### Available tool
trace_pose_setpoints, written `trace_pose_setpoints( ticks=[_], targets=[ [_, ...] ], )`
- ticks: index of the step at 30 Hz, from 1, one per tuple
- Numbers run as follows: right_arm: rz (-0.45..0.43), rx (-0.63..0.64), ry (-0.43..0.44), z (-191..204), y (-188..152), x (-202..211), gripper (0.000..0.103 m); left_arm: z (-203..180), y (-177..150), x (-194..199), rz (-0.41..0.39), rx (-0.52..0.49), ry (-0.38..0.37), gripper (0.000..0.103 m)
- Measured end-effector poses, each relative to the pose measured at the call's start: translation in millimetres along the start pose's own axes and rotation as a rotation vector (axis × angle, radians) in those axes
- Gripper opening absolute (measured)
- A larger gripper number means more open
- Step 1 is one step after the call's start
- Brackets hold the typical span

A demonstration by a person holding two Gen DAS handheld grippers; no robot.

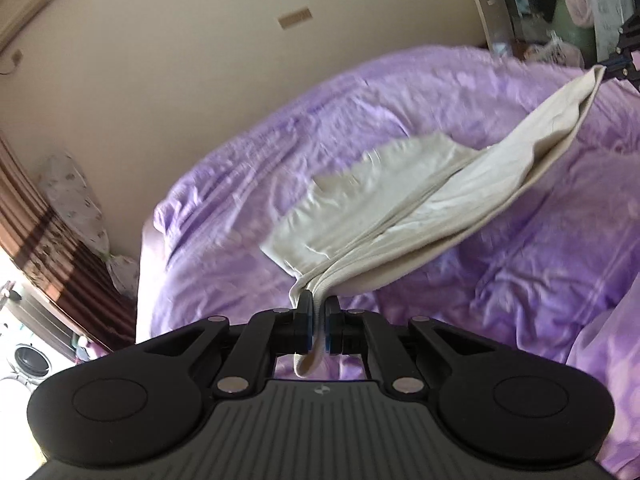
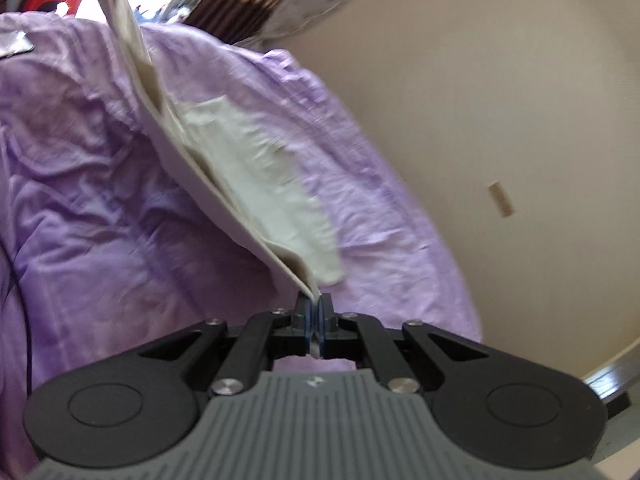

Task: Fold small clothes
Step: 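Grasp the hem with both grippers and lift it toward the collar, then lay the lifted hem over onto the collar and open both grippers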

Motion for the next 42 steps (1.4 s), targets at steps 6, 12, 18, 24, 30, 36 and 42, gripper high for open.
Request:
trace_pose_setpoints(
  ticks=[6,12,18,24,30,36,42],
  targets=[
    [-0.068,-0.006,-0.079,-14.9,24.0,39.7,0.0,18.0,18.3,38.9,-0.06,0.029,0.037,0.005],
    [-0.084,-0.077,-0.087,-19.9,31.7,66.2,0.0,13.3,16.2,36.3,-0.021,0.007,0.043,0.005],
    [-0.07,-0.084,-0.093,-20.8,33.3,37.2,0.0,18.3,19.0,13.1,-0.029,0.002,0.081,0.005],
    [-0.053,-0.109,-0.124,-48.3,41.9,-5.0,0.0,38.6,47.0,-23.5,-0.061,-0.015,0.119,0.005],
    [-0.047,-0.119,-0.152,-81.5,62.2,-57.1,0.0,59.1,84.6,-75.8,-0.068,-0.038,0.176,0.005],
    [-0.028,-0.152,-0.146,-111.4,75.3,-126.8,0.0,74.7,108.0,-142.6,-0.066,-0.019,0.17,0.005],
    [0.02,-0.199,-0.087,-112.3,62.6,-214.4,0.0,74.2,95.1,-227.4,0.014,0.013,0.135,0.005]
  ],
)
Point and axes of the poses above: each gripper's, at about its wrist camera, not at the fingertips, and x roughly against the way its jaws point, z to its left, y to its top, the point moved 10 cm from there along -x, roughly the way its jaws point, and after that the axes turned 2 degrees about y, right-handed, at the moved point
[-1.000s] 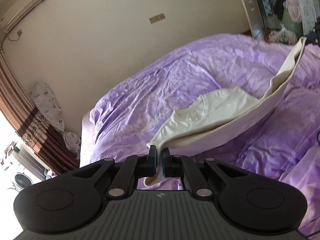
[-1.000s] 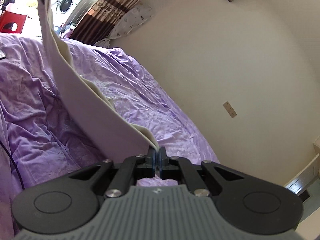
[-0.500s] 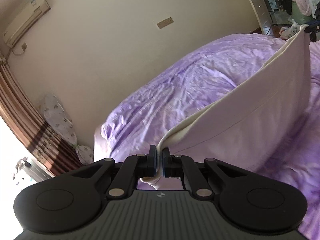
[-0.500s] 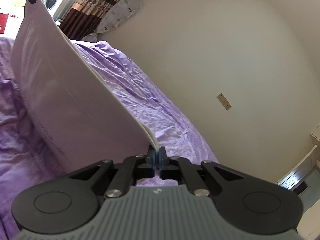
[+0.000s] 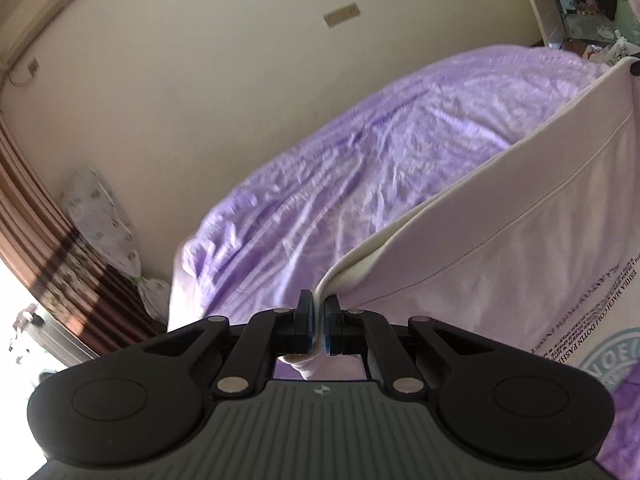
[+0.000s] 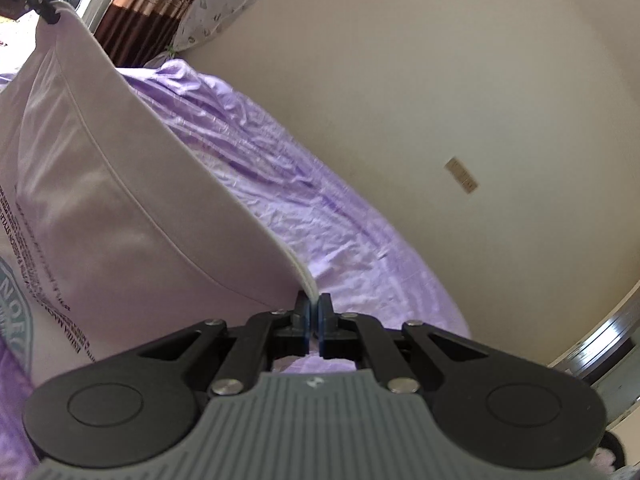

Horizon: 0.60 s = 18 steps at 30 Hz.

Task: Fold small clothes
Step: 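Lay the lifted hem over onto the collar and open both grippers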

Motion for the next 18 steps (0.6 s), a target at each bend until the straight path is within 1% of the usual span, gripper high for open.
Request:
trace_pose_setpoints(
  ticks=[8,13,15,18],
  targets=[
    [0.087,-0.039,0.077,36.7,-23.8,-138.3,0.0,-23.7,-42.9,-115.9,0.157,0.03,-0.066,0.005],
    [0.154,-0.037,0.102,65.3,-41.3,-218.3,0.0,-37.4,-67.7,-170.8,0.212,0.051,-0.098,0.005],
    [0.181,-0.044,0.111,73.3,-48.0,-243.7,0.0,-41.9,-74.6,-191.1,0.231,0.056,-0.1,0.005],
    [0.218,-0.043,0.117,86.7,-60.0,-272.3,0.0,-48.0,-82.7,-207.6,0.243,0.063,-0.101,0.005]
  ],
)
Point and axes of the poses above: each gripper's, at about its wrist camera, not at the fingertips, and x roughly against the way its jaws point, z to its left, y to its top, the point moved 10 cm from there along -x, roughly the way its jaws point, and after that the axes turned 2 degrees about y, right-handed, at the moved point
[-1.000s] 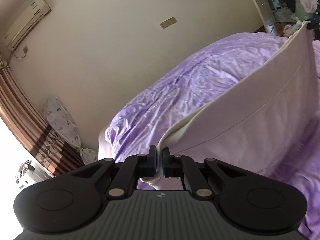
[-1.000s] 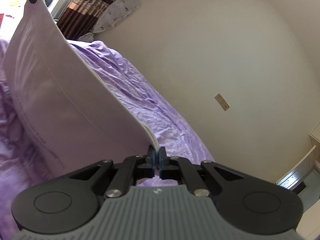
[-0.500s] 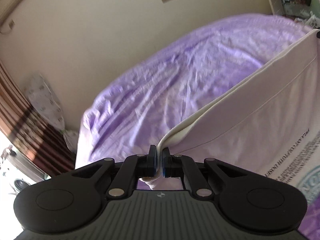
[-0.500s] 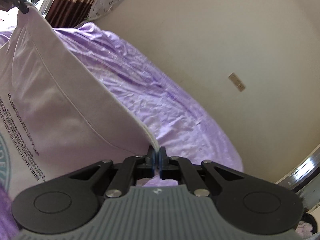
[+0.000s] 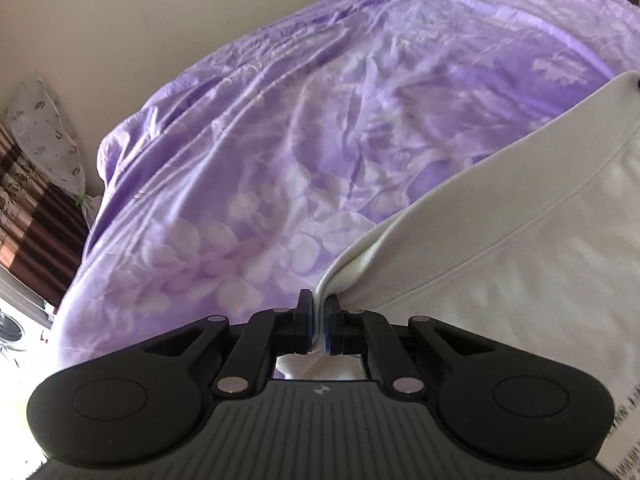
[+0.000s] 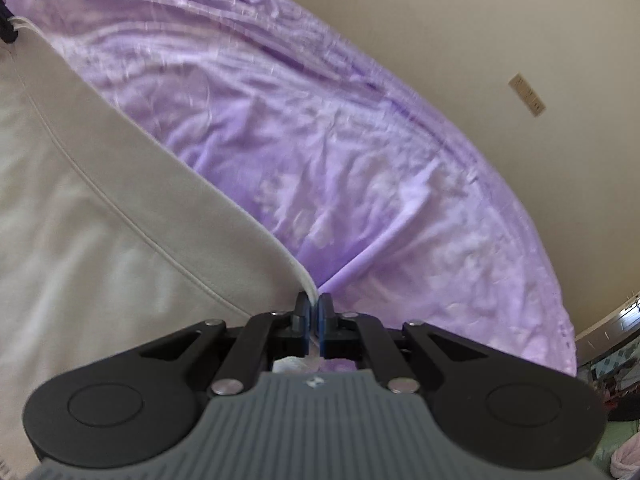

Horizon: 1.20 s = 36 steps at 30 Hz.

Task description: Fold small clothes

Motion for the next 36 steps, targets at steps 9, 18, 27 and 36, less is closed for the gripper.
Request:
trace_pose_setpoints(
  ticks=[9,18,27,36],
  targets=[
    [0.025,0.015,-0.01,15.9,-10.9,-32.5,0.0,-4.4,-4.7,-19.2,0.007,0.005,-0.017,0.007],
    [0.015,-0.041,-0.038,-0.4,-6.2,-1.8,0.049,20.4,-1.0,26.1,0.028,0.061,0.001,0.032],
    [0.032,-0.206,0.097,10.9,-20.4,95.8,0.057,35.0,-48.6,123.5,0.1,0.248,-0.126,0.036],
    [0.077,-0.408,0.232,51.1,-83.4,185.2,0.069,30.9,-103.4,183.5,0.112,0.318,-0.205,0.056]
  ],
)
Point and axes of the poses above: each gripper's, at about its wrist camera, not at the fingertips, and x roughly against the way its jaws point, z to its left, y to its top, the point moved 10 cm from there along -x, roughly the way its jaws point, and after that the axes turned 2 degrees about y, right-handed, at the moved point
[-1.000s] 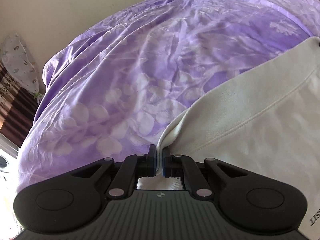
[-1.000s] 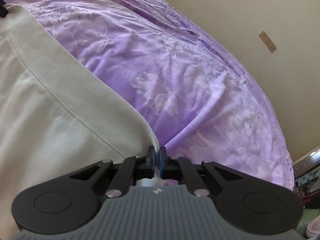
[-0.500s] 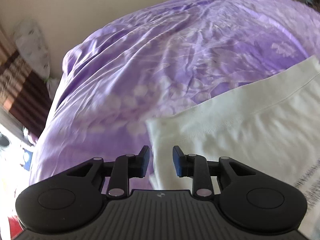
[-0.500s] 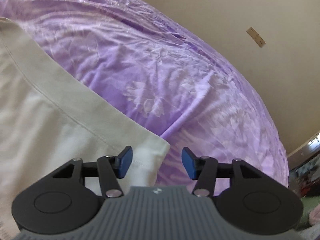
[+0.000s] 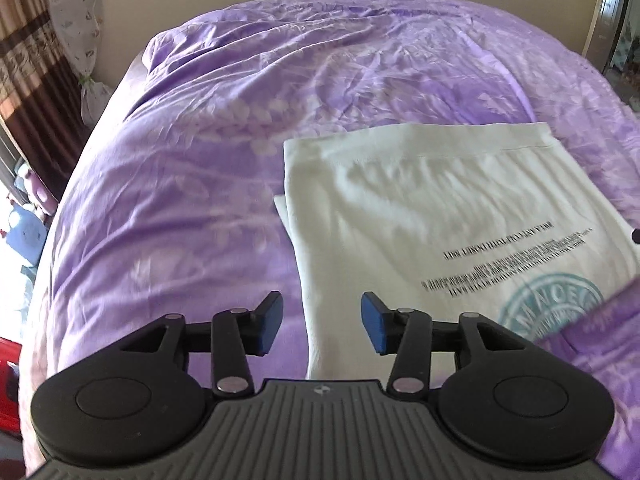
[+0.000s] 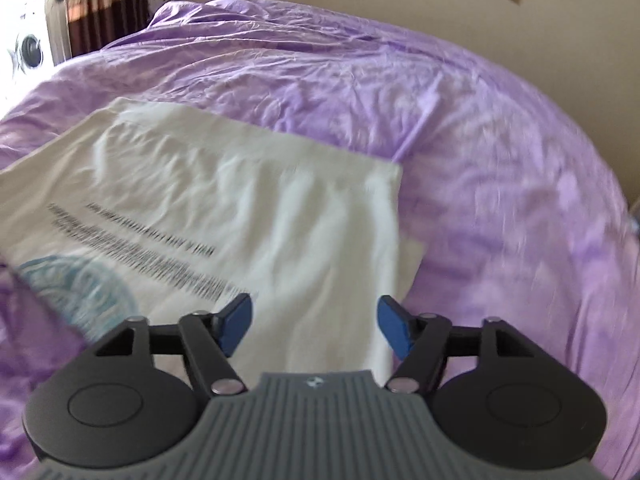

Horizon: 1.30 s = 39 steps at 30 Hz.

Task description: Fold small clothes

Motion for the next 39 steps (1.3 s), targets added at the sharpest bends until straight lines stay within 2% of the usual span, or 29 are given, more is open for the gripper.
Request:
trace_pose_setpoints(
  ticks=[8,12,14,16,23,27,31,34,37,39],
  targets=[
    [-0.019,-0.247,0.034,-13.8,-50.9,23.5,0.07,14.3,-30.2,12.5,-0.035,0.06,-0.101,0.061],
    [-0.023,-0.326,0.044,-16.2,-67.6,23.1,0.07,23.4,-44.3,8.4,-0.035,0.066,-0.14,0.061],
    [-0.013,-0.35,0.046,-16.0,-76.5,20.3,0.07,24.4,-50.4,5.2,-0.035,0.065,-0.184,0.061],
    [-0.005,-0.358,0.042,-15.9,-83.1,16.8,0.07,20.3,-56.1,0.8,-0.029,0.023,-0.221,0.062],
    [0.0,-0.348,0.02,-18.8,-85.8,10.7,0.07,0.5,-61.7,-24.0,-0.044,-0.187,-0.163,0.063],
    [0.017,-0.343,0.011,-18.5,-88.2,5.4,0.07,-21.4,-57.3,-32.4,-0.042,-0.271,-0.227,0.063],
    [0.033,-0.345,0.001,-19.6,-90.8,0.4,0.07,-41.6,-51.5,-24.2,-0.092,-0.414,-0.23,0.063],
    [0.036,-0.343,-0.003,-19.5,-91.3,-1.5,0.07,-53.2,-51.8,-20.5,-0.09,-0.507,-0.233,0.063],
    [0.042,-0.34,-0.007,-18.7,-92.7,-4.3,0.07,-58.4,-54.9,-27.5,-0.068,-0.558,-0.227,0.063],
    [0.045,-0.338,-0.007,-18.2,-93.6,-5.8,0.07,-58.5,-53.5,-33.6,-0.071,-0.555,-0.221,0.063]
  ],
)
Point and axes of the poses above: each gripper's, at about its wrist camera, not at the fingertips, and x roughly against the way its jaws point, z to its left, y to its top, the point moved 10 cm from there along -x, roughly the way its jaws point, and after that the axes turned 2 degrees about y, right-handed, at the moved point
